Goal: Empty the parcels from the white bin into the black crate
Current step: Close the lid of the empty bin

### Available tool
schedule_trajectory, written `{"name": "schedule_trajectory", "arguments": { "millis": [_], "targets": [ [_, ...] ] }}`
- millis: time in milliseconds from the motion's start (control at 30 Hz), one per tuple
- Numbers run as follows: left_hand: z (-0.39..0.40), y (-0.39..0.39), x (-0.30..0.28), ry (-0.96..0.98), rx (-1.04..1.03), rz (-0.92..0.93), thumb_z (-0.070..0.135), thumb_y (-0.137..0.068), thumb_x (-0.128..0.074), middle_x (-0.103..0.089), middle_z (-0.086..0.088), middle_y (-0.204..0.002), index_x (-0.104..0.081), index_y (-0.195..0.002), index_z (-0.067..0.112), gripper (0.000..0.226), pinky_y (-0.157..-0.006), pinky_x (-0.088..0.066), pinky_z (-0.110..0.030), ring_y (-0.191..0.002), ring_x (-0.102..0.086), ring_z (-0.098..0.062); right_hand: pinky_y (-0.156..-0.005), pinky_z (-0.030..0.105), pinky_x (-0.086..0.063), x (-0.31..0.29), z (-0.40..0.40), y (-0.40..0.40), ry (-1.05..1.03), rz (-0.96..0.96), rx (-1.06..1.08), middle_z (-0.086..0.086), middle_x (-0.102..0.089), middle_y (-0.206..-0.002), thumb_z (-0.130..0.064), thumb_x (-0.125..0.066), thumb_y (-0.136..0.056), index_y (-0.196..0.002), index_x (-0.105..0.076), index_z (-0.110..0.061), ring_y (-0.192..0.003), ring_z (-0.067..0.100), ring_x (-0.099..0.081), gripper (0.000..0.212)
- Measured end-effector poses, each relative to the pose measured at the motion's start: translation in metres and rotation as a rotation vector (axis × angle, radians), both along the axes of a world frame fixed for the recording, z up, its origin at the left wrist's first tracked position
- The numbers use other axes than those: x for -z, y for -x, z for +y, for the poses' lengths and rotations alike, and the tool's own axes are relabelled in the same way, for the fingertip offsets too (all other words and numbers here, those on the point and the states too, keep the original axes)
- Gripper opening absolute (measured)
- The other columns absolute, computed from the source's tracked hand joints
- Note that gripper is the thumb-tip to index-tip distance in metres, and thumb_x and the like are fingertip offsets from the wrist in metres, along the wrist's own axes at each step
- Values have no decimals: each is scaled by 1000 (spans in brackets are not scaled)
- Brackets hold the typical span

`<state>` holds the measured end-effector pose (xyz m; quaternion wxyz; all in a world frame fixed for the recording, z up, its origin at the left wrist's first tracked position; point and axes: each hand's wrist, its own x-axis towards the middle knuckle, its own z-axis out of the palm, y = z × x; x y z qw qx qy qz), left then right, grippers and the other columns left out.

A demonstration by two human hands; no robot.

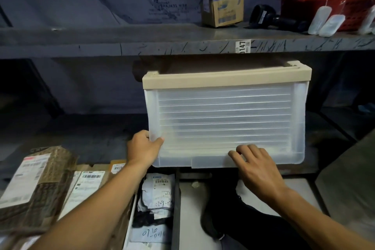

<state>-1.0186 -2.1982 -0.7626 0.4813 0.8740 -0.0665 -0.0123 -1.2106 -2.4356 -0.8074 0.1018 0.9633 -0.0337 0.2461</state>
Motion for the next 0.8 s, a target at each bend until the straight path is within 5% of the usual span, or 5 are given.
{"name": "schedule_trajectory", "arguments": {
  "millis": [267, 633, 800],
  "targets": [
    [-9, -7, 27, -40, -40, -37, 15, -89, -71, -65, -6, -115, -66, -117, 11, 29, -88, -50, -34, -106, -62, -23, -74, 42, -51, 21, -16, -24, -62, 127, 62, 12, -61, -109, -3, -82, -53, -101, -68, -10, -94, 35, -58, 51],
    [-10, -2, 40, -156, 55, -40, 14, -92, -65, -59, -7, -126, -64, -122, 13, 30, -92, -47, -33, -110, -59, -23, -82, 42, -52, 22, -15, -21, -104, 193, 48, 12, -57, -115, -3, -70, -60, -114, -62, -8, -100, 35, -56, 55],
    [1, 14, 23, -209, 153, 21, 22, -93, -66, -55, -6, -138, -53, -142, 14, 51, -104, -47, -39, -123, -55, -26, -86, 40, -54, 4, -6, -15, -131, 338, 100, 11, -56, -120, -13, -77, -60, -120, -60, -13, -104, 33, -58, 63]
  ]
}}
